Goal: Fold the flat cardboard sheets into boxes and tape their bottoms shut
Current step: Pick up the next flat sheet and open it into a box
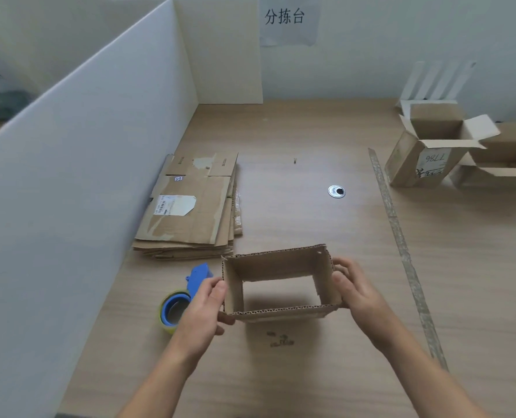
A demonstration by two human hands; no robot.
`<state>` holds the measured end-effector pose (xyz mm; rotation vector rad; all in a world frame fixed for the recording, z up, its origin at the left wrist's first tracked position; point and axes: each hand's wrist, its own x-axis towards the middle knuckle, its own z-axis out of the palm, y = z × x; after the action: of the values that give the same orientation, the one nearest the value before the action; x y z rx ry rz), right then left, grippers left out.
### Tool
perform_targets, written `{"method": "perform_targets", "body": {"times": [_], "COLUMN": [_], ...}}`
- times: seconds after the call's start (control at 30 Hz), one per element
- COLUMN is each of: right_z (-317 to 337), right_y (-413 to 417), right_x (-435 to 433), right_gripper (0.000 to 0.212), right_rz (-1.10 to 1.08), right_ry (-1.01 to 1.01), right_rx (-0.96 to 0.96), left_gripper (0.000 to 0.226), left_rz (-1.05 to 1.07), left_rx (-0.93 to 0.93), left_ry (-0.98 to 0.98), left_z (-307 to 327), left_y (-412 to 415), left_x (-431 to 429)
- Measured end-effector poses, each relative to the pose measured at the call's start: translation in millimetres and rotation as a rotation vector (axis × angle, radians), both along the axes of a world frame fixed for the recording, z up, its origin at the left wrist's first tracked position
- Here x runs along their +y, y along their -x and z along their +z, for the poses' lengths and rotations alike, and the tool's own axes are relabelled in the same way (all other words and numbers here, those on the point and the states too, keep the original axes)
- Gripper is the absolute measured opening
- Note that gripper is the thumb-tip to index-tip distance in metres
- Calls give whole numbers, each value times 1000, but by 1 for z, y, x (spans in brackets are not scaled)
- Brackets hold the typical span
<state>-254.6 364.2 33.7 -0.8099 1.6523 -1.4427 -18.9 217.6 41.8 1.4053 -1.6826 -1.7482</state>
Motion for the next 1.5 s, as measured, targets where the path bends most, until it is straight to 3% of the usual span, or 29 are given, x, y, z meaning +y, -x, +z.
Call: {"method": "perform_targets", "body": {"times": [0.07,0.2,0.37,0.57,0.67,0.73,0.8,0.93,1.0,1.13,1.27,1.37,1.5], "right_z": [-5,-10,-8,-8,-13,-21,-26,-34,-35,-35,-39,-38,-20], "right_y": [-4,-13,-13,4,16,17,12,2,3,3,-1,-4,3], "right_x": [0,0,-9,-6,0,0,-2,-7,-7,-9,-12,-23,-43], "right_gripper": [14,18,26,81,87,64,41,81,93,77,52,73,75], "right_rz": [-30,20,96,256,421,341,152,24,42,109,183,387,497], "right_ry": [-39,-108,-196,-317,-381,-330,-229,-183,-202,-182,-172,-205,-355], "right_rx": [39,61,226,224,362,404,371,265,243,411,801,1024,1068], "left_gripper": [14,13,19,51,49,54,76,101,93,47,41,40,42], "left_rz": [-4,-46,-165,-434,-398,-283,-215,-226,-292,-363,-288,-278,-270], "left_rx": [-23,-85,-194,-288,-219,-184,-202,-275,-317,-333,-219,-173,-168], "left_ry": [64,199,386,374,409,428,418,495,546,620,596,599,555], "left_z": [-1,-1,-3,-1,-7,-12,-15,-19,-19,-23,-34,-38,-44], "left_y": [-2,1,6,4,-2,-2,4,16,18,17,17,20,22], "left_x": [0,2,-1,-8,-15,-17,-15,-12,-15,-16,-8,-6,-6]}}
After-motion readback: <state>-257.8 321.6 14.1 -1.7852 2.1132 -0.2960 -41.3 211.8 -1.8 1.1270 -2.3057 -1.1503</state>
